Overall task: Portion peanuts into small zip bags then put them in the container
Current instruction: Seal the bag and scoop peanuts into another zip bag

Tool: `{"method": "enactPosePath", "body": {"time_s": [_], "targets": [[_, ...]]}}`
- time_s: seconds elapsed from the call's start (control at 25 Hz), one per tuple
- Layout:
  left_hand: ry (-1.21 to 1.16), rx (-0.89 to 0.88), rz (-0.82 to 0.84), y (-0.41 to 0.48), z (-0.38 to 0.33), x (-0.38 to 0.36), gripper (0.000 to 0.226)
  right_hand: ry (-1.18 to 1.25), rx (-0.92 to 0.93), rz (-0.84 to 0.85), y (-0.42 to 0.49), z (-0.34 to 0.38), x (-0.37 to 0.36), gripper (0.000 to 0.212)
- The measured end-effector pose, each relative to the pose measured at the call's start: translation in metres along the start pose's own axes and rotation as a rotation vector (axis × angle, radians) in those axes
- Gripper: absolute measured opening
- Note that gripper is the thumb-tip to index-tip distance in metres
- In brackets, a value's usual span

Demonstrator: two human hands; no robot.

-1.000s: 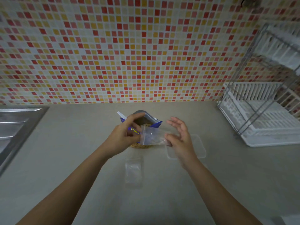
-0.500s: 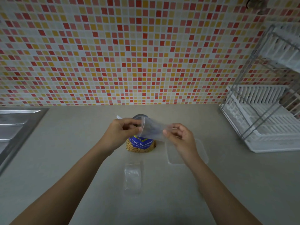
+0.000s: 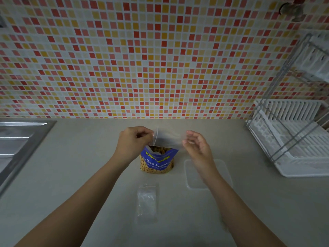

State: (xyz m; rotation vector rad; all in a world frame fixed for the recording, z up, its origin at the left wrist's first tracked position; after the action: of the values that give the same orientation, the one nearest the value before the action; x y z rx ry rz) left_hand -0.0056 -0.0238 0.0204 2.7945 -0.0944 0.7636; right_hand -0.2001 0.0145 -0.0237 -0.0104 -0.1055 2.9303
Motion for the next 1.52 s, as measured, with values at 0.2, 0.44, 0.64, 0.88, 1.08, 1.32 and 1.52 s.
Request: {"method": "enactPosePath", "body": {"time_s": [0.2,0.44,0.64,0.88,1.08,1.32,1.52], "targets": [[-0.188,0.113,0.098,0.003,-0.002,0.003,0.013,-0.597,0.529,-0.151,-0.002,0.032,0.003,0.05],[-0.163,0.048,0.134,0.0,-0.011,-0.002,0.013,-1.009,0.571,0.109,0.01,0.035,-0.019,0.088],[-0.06,0.012,0.128,0.001,-0.011,-0.006,0.012,-0.877,0.661,0.003,0.011,0.026,-0.024,0.064],[0.335,-0.112,-0.134,0.005,0.004,0.001,0.029,-0.519,0.408,0.049,0.017,0.015,-0.013,0.053],[0.438,0.032,-0.011,0.015,0.028,0.0,0.032,-0.343,0.172,0.054,0.022,0.005,-0.006,0.044],[0.279,-0.134,0.194,0.012,0.009,-0.011,0.02,-0.248,0.023,0.089,0.031,-0.01,-0.006,0.039],[0.196,-0.163,-0.143,0.019,0.016,0.0,0.017,-0.23,-0.025,0.094,0.034,-0.026,-0.003,0.051]]}}
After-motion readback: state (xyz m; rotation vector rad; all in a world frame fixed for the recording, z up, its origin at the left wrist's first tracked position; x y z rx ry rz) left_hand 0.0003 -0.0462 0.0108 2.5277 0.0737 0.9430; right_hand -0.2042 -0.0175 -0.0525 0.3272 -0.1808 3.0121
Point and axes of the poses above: each hand's wrist, its own y-axis towards the middle knuckle, its own x-axis out of the back of the hand, z = x × y, the point moved 2 cm from there along y, towards the middle knuckle, and after that the axes turned 8 degrees about -x, right-handed, at the moved point
